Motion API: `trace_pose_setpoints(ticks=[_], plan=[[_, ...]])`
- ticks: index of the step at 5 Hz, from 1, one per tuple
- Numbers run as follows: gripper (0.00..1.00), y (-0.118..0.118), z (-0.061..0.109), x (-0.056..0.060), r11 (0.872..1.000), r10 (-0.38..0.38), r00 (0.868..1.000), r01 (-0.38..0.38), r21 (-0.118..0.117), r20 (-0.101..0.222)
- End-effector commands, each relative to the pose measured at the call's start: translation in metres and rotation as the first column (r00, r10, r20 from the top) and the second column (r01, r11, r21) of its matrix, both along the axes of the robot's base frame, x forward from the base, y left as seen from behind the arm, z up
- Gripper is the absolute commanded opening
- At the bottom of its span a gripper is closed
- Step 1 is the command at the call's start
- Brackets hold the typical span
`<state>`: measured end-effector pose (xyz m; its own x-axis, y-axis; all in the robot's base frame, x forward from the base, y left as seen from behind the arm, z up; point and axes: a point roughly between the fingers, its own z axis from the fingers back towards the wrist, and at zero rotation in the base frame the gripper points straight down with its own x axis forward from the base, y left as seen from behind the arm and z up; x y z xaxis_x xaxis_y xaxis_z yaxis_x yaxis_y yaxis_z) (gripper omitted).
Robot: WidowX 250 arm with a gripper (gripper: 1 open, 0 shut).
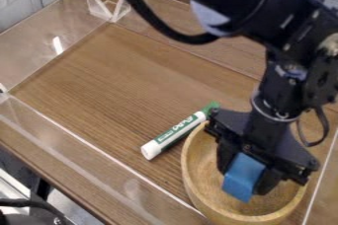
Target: Remove the blue block from inside the brown bowl and put it on the table
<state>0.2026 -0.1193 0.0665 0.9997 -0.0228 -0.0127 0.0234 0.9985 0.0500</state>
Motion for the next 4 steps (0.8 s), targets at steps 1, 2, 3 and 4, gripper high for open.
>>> trace_pose_setpoints(ticks=[1, 2, 3, 4], plan=[[0.00, -0.004, 0.026, 0.009, 1.000, -0.013, 0.998, 0.014, -0.021, 0.055], [0.00, 0.000, 0.047, 0.009, 1.000, -0.004, 0.998, 0.004, -0.011, 0.060], [0.00, 0.007, 0.081, 0.010, 0.999, 0.034, 0.996, -0.034, 0.002, 0.082], [0.00, 0.031, 0.106, 0.013, 0.998, 0.067, 0.993, -0.067, 0.003, 0.101]])
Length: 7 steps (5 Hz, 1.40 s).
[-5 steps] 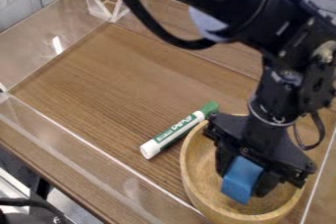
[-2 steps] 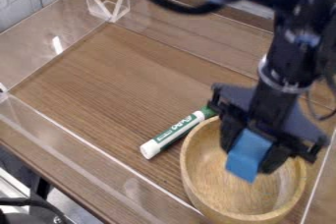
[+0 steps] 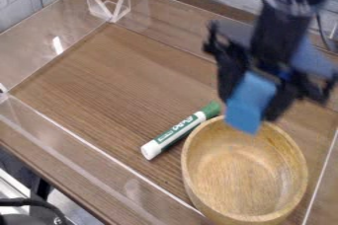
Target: Remove the blue block from inside the brown bowl and put it on the table
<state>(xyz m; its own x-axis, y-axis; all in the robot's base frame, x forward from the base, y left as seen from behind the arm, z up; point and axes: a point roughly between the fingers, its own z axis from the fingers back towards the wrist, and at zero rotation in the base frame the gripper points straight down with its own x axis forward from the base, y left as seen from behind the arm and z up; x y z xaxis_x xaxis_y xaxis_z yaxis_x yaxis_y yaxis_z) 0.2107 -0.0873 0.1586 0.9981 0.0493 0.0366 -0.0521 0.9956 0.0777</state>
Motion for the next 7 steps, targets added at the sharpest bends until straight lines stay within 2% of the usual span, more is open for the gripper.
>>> trace_pose_setpoints(ticks=[1, 2, 3, 4, 7], plan=[[0.00, 0.040, 0.027, 0.015, 0.998, 0.060, 0.995, -0.059, -0.020, 0.074], [0.00, 0.078, 0.028, 0.014, 0.995, 0.102, 0.991, -0.101, -0.022, 0.083], [0.00, 0.095, 0.022, 0.010, 0.993, 0.113, 0.990, -0.111, -0.025, 0.084], [0.00, 0.102, 0.014, 0.010, 0.993, 0.114, 0.990, -0.113, -0.022, 0.086], [0.00, 0.097, -0.006, 0.010, 0.993, 0.118, 0.989, -0.118, -0.006, 0.091]])
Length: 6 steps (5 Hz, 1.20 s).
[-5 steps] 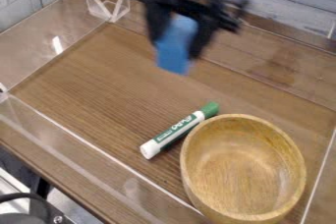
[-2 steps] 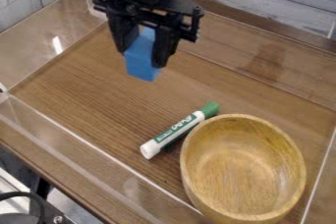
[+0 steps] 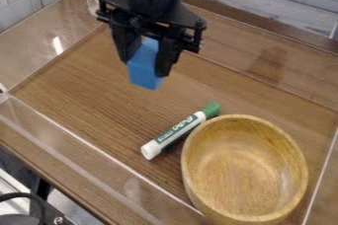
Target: Remove the blue block from inside the brown bowl and put it on the table
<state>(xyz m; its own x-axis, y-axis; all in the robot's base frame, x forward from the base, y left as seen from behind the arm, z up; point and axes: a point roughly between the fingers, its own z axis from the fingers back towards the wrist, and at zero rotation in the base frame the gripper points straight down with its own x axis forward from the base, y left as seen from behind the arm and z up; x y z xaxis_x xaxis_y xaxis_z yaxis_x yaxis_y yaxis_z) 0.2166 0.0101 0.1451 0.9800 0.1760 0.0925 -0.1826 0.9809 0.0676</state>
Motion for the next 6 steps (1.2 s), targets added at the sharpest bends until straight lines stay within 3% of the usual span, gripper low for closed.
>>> trace_pose_setpoints(ticks=[1, 6], plan=[[0.00, -0.001, 0.002, 0.004, 1.000, -0.008, 0.999, 0.008, 0.010, 0.035], [0.00, -0.002, -0.013, 0.010, 1.000, -0.017, 0.999, 0.016, 0.020, 0.047]])
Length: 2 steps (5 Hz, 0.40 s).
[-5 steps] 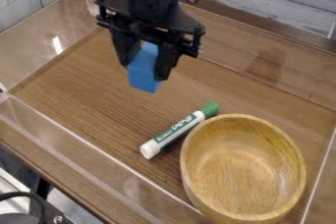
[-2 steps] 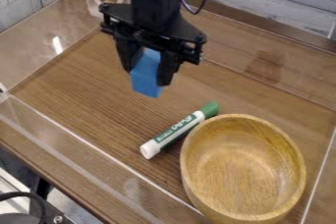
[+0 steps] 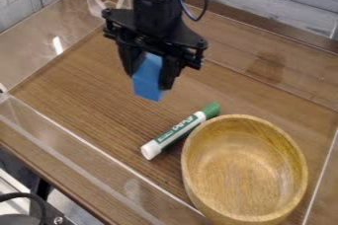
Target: Remove the blue block from inside the brown bowl and put it on the table
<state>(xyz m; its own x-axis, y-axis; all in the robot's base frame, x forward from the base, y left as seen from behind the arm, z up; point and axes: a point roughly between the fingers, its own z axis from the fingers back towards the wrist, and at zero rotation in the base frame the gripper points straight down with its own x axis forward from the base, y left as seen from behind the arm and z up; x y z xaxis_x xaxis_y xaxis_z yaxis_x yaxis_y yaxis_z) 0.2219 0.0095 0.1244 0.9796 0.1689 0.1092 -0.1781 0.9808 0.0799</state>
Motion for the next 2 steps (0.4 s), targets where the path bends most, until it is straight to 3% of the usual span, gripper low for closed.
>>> trace_pose_setpoints(ticks=[1, 2], plan=[[0.00, 0.0040, 0.0022, 0.0021, 1.000, -0.020, 0.999, 0.020, 0.009, 0.031], [0.00, 0.0099, -0.0030, 0.0003, 1.000, -0.024, 0.999, 0.024, 0.013, 0.030]])
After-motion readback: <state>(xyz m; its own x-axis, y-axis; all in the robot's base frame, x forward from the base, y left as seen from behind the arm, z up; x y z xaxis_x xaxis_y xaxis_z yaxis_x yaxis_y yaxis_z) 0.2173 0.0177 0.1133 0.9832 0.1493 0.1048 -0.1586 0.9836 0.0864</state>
